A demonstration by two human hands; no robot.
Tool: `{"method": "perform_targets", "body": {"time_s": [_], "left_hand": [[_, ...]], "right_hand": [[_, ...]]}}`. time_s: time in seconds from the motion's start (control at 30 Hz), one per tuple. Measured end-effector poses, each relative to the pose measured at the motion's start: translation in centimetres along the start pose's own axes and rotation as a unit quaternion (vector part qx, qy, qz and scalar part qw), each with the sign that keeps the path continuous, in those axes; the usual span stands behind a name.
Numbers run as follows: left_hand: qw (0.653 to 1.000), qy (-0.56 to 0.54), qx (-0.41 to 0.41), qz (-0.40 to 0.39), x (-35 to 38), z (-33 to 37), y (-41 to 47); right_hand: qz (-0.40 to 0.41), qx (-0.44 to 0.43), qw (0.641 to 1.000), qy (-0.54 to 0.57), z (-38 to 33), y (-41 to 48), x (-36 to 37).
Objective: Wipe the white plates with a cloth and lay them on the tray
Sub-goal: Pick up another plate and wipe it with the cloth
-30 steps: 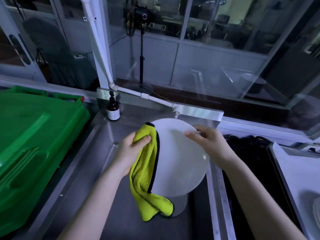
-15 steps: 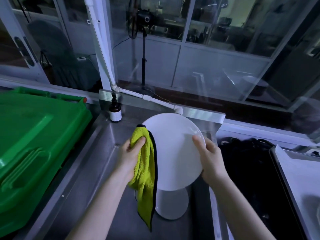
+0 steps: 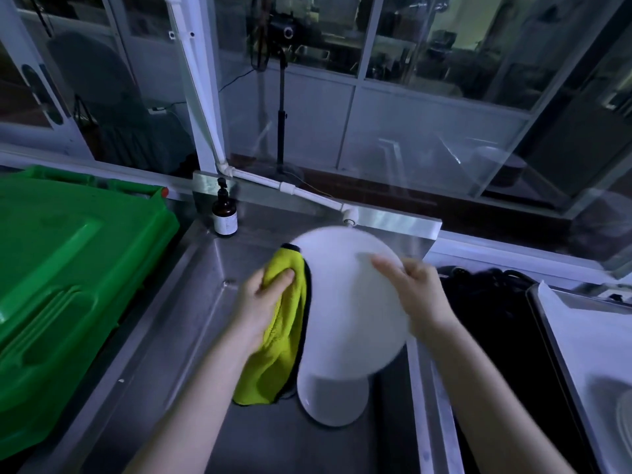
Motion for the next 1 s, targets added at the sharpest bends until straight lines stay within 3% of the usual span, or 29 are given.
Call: {"method": "perform_targets", "body": {"time_s": [0.07, 0.13, 0.2, 0.27, 0.33, 0.37, 0.43, 0.5, 0.53, 0.6, 0.67, 0.73, 0.77, 0.83, 0.93, 1.0], "left_hand": [[0.993, -0.051, -0.062, 0.091, -0.7, -2.0, -0.5], [0.984, -0.076, -0.102, 0.124, -0.9, -2.9, -0.6], [0.983, -0.083, -0.109, 0.125, -1.4, -2.9, -0.1], [0.985, -0.07, -0.095, 0.128, -2.6, -2.3, 0.4], [0.987, -0.056, -0.081, 0.126, -3.4, -1.6, 1.0], [0.988, -0.055, -0.077, 0.121, -3.6, -1.3, 1.2], [0.99, -0.053, -0.073, 0.111, -3.7, -0.8, 1.8], [0.993, -0.039, -0.066, 0.094, -3.4, -0.2, 2.2], [0.994, -0.029, -0.063, 0.085, -3.2, 0.1, 2.3], [0.996, -0.009, -0.059, 0.066, -2.9, 0.8, 2.5], [0.997, 0.004, -0.068, 0.043, -2.7, 1.3, 2.5], [0.992, -0.029, -0.116, 0.027, -2.3, 1.1, 2.1], [0.986, -0.068, -0.152, 0.028, -2.0, 0.8, 1.7], [0.97, -0.136, -0.196, 0.037, -1.2, 0.4, 0.8], [0.956, -0.225, -0.189, 0.009, 1.8, 1.0, -0.3], [0.965, -0.198, -0.172, 0.02, 3.9, 1.7, -1.0]], "right_hand": [[0.138, 0.061, 0.981, 0.119, 3.2, -1.4, -0.5], [0.177, 0.093, 0.965, 0.168, 5.3, -2.5, 0.4], [0.114, 0.054, 0.987, 0.104, 4.4, -2.2, 1.1], [0.037, -0.037, 0.999, -0.011, 1.6, -2.2, 1.1], [-0.019, -0.166, 0.977, -0.131, -1.5, -3.0, 0.8], [-0.059, -0.249, 0.941, -0.22, -3.0, -3.8, 1.5], [-0.164, -0.391, 0.811, -0.404, -4.3, -6.3, 4.5], [-0.236, -0.449, 0.692, -0.514, -3.2, -7.6, 6.5], [-0.253, -0.468, 0.653, -0.539, -2.9, -8.1, 7.2], [-0.265, -0.506, 0.611, -0.548, -2.6, -8.7, 7.8], [-0.258, -0.534, 0.597, -0.54, -2.9, -9.3, 7.8], [-0.236, -0.54, 0.613, -0.526, -3.7, -9.5, 7.5], [-0.23, -0.53, 0.637, -0.51, -4.1, -9.4, 7.3], [-0.232, -0.48, 0.708, -0.463, -4.6, -8.9, 6.9], [-0.255, -0.322, 0.838, -0.361, -3.7, -7.6, 5.6], [-0.235, -0.241, 0.898, -0.282, -2.9, -7.3, 4.1]]}}
Point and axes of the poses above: each hand's wrist, its own y-axis towards the middle knuckle, its own x-axis out of the palm, z = x × y, the point moved 10 cm from there along y, towards the middle knuckle, and after that the axes turned 8 degrees about y, right-handed, at the moved point
